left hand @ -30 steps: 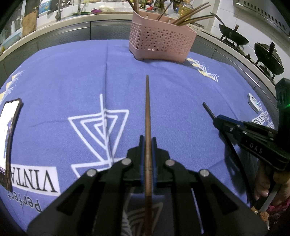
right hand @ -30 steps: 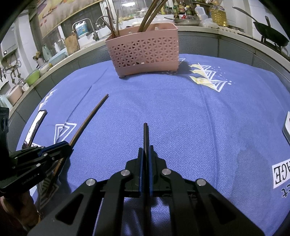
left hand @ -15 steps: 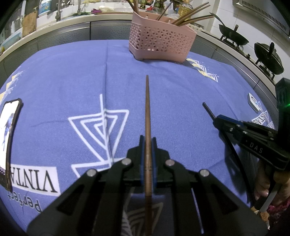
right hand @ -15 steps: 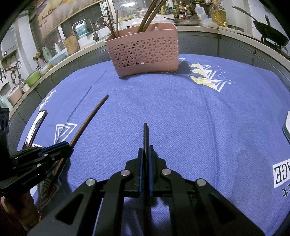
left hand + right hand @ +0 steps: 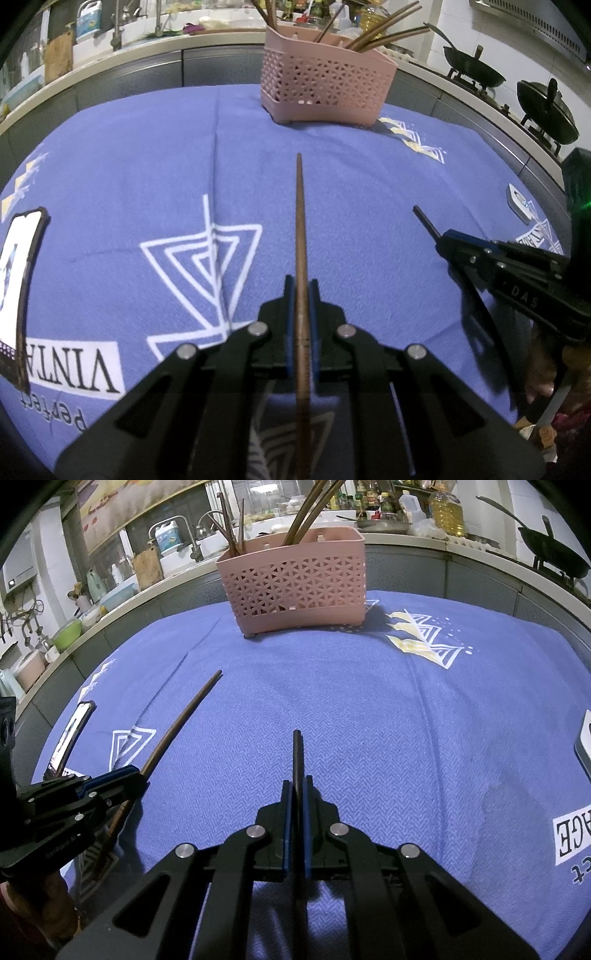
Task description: Organize utensils
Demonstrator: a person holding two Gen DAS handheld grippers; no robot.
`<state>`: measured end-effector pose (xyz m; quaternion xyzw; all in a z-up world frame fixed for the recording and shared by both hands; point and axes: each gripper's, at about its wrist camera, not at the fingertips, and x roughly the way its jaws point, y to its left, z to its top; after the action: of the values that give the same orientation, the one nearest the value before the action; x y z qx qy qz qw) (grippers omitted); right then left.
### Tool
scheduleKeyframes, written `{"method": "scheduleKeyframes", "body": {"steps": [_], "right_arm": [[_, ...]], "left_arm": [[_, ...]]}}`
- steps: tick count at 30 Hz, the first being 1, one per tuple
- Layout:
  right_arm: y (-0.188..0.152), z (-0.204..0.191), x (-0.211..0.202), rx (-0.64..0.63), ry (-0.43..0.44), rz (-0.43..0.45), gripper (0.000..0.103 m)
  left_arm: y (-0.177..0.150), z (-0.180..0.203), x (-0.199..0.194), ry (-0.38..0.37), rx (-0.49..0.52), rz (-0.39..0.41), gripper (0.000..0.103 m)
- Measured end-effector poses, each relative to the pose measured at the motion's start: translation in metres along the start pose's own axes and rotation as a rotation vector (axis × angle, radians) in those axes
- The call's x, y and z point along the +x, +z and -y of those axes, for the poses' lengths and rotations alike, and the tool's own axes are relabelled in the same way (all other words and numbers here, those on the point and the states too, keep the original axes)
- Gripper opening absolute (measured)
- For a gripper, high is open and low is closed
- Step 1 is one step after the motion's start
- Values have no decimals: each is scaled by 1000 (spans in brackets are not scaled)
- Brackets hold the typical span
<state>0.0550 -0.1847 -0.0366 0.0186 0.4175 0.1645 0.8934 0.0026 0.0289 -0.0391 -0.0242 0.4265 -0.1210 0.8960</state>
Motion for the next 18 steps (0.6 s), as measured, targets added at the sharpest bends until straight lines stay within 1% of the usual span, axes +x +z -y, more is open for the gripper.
{"method": "scheduleKeyframes", "body": {"steps": [12,18], "right_arm": [[-1,11,-2,93,68,-25,6],[-1,9,-4,99,59,-27,6]], "left_arm": [[-1,-1,0,-4,7,6,7],[-1,-1,0,-7,7,7,7]]}}
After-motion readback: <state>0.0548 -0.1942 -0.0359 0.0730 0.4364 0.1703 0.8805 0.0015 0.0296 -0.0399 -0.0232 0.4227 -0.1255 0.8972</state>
